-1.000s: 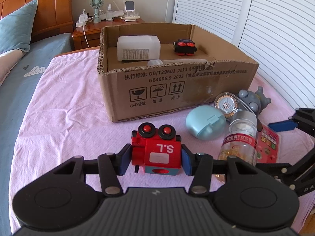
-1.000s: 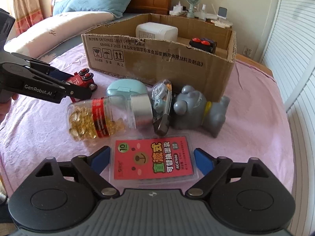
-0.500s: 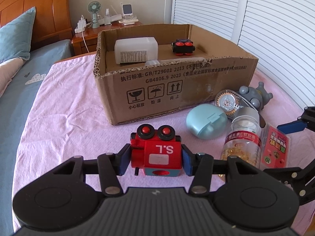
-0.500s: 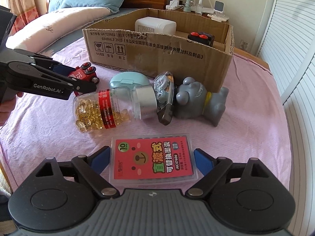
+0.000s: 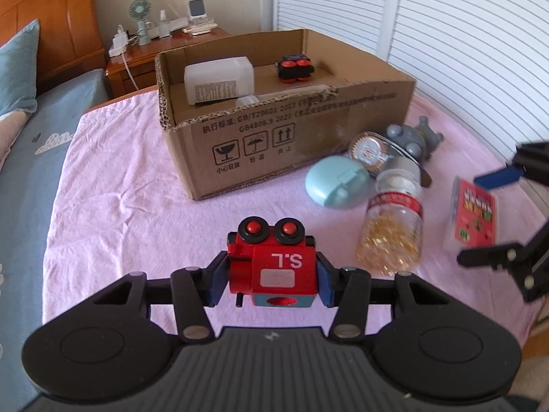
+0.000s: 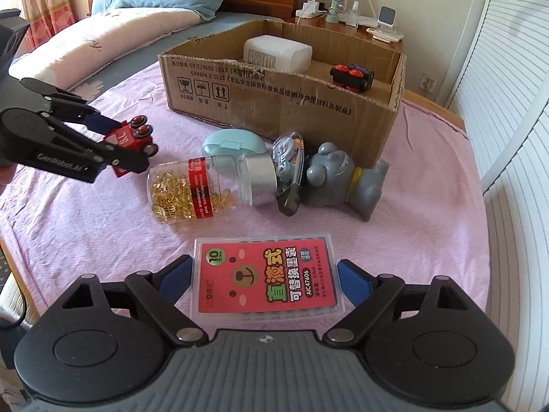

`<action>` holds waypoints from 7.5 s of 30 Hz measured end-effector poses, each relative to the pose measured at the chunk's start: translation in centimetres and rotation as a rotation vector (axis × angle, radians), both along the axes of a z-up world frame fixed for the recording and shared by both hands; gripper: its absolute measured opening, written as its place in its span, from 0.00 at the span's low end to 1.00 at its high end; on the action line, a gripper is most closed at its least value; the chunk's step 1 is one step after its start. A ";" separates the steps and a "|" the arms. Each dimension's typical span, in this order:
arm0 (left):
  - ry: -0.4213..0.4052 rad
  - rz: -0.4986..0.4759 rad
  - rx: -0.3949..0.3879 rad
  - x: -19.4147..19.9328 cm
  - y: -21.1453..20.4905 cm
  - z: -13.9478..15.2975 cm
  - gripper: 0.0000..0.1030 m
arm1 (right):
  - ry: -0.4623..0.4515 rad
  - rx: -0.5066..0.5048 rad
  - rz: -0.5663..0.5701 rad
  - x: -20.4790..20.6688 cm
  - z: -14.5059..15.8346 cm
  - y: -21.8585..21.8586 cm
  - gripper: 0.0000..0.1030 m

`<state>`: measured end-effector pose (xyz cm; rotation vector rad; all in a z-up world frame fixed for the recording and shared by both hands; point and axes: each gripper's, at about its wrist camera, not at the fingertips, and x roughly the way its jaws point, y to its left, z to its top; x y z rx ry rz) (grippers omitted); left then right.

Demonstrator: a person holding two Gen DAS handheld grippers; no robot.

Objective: Organize rigid objects
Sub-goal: 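Carry red toy car into cardboard box with left tool while right tool grasps pink card, then lower pink card into cardboard box and open right tool, then move left tool to capsule bottle while right tool approaches grey elephant toy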

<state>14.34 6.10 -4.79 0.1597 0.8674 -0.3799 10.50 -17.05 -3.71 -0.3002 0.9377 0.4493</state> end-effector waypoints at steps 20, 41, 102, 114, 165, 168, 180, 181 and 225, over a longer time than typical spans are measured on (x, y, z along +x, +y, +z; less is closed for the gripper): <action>-0.145 -0.053 -0.003 3.6 -0.9 7.5 0.49 | -0.149 0.053 0.042 3.0 6.5 -0.6 0.90; -0.149 0.064 -0.001 12.7 -0.6 5.5 0.99 | -0.190 0.042 0.030 7.1 7.8 -0.3 0.90; -0.145 0.342 0.013 -1.2 3.1 4.4 0.99 | 0.044 0.073 -0.275 22.5 4.5 6.3 1.00; -0.142 0.329 -0.002 -2.3 1.9 5.2 0.99 | -0.030 0.072 -0.261 16.7 6.8 4.3 1.00; 0.072 0.146 0.058 0.7 -2.8 -1.3 0.99 | -0.058 0.075 -0.371 6.8 -1.3 -4.0 1.00; 0.076 0.162 0.053 0.8 -2.2 -1.4 0.99 | -0.051 0.066 -0.365 7.2 -1.8 -3.7 1.00; 0.091 0.122 0.009 0.4 -3.3 -1.8 0.99 | -0.065 0.027 -0.321 9.0 -3.0 -1.6 1.00; 0.090 0.120 0.008 0.4 -3.5 -1.9 0.99 | -0.061 0.036 -0.317 9.1 -3.1 -1.8 1.00; -0.071 0.146 -0.055 -0.4 -8.6 -1.1 0.92 | -0.092 0.064 -0.156 7.7 -3.7 -5.3 1.00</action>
